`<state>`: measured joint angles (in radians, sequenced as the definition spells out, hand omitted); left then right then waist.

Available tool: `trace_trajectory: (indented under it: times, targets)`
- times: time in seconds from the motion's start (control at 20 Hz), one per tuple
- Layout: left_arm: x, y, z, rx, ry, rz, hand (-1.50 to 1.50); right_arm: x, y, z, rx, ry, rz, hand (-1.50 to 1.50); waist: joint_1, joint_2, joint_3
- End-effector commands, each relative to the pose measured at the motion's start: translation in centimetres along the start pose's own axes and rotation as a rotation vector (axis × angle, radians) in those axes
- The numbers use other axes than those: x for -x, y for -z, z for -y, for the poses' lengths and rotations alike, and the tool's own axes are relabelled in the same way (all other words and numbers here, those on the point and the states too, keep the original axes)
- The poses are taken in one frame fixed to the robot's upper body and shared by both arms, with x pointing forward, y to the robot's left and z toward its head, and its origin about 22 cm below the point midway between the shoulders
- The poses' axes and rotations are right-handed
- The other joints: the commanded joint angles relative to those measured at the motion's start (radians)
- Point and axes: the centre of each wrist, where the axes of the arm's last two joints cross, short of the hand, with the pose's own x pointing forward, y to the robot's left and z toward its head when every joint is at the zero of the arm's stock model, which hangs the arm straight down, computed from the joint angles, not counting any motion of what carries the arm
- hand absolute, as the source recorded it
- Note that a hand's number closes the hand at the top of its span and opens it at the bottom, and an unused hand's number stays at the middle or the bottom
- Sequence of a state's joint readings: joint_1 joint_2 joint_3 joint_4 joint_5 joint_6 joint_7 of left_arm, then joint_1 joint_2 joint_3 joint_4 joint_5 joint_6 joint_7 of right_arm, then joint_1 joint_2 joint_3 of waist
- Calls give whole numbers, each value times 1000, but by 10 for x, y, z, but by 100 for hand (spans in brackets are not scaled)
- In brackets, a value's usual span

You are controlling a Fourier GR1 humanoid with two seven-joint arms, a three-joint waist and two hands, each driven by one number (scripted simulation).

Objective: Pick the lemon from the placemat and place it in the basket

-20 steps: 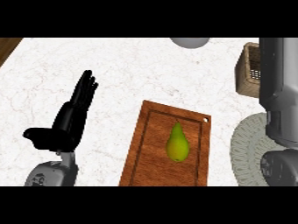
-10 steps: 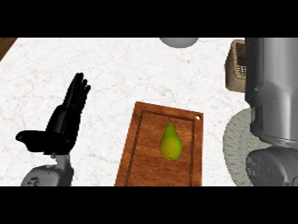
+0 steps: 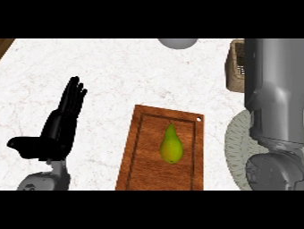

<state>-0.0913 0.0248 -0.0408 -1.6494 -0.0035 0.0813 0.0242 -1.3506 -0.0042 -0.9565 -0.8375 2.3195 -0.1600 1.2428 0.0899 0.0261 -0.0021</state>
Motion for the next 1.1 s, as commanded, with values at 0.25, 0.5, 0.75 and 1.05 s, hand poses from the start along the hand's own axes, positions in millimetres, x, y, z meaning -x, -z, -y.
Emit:
trace_trajectory:
  times: [0.25,0.5,0.75,1.05]
  targets:
    - [4,-5,-2,-35,-4,-14,0,7,-2,-21,-19,52,-251,150,-27,-8,1]
    - [-8,0,-8,-7,6,-7,0,12,2,-30,-26,79,-273,150,-20,-13,2]
    - [8,-3,4,-22,6,-10,0,27,19,-43,0,79,-337,150,-34,-13,1]
    - [7,-4,-3,-22,-5,-35,0,34,6,-68,-45,89,-307,-150,-26,-15,1]
